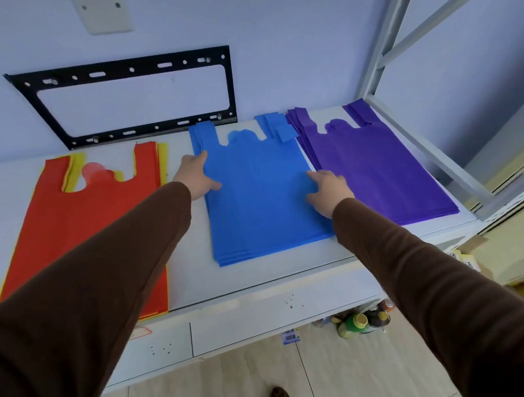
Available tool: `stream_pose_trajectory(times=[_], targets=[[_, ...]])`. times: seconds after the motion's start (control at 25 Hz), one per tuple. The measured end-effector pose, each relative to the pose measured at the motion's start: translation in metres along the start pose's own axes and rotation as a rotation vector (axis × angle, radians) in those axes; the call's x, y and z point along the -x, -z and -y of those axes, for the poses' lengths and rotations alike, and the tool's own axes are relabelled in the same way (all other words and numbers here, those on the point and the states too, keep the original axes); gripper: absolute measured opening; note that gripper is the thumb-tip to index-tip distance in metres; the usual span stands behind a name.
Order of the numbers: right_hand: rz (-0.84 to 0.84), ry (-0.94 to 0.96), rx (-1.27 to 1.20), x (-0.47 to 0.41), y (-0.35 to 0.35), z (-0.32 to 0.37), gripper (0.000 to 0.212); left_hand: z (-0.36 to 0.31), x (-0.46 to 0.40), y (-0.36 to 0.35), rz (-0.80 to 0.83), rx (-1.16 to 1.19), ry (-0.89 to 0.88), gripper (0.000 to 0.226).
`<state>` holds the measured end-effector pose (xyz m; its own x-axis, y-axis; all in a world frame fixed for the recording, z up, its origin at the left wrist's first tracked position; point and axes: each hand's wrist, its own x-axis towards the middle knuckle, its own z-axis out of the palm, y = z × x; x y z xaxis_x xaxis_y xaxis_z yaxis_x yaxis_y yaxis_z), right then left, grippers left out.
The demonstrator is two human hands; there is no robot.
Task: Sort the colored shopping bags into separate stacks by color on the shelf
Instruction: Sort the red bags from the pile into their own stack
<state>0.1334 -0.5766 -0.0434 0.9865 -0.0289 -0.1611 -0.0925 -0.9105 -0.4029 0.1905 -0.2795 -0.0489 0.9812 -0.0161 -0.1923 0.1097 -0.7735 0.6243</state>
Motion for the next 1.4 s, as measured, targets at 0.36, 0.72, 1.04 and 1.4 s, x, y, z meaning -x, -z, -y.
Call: stream_pose_trajectory(times=[0.36,0.72,1.04,1.4], targets=[[-0.04,0.398,-0.266,0.068,-0.046,0.144,0.04,0.08,0.114,0.102,-0.046,-0.166,-0.215,0.052],[0.051,0.34,-0.306,0.164,-0.14,0.242,0.04,0.214,0.231,0.156,0.03,-0.248,-0.297,0.047],[0.044,0.276,-0.173,0.214,-0.177,0.28,0.041,0.263,0.264,0.156,0.171,-0.39,-0.388,0.071],[-0.124,0.192,-0.234,0.22,-0.178,0.273,0.018,0.262,0.267,0.161,0.154,-0.545,-0.434,0.056]])
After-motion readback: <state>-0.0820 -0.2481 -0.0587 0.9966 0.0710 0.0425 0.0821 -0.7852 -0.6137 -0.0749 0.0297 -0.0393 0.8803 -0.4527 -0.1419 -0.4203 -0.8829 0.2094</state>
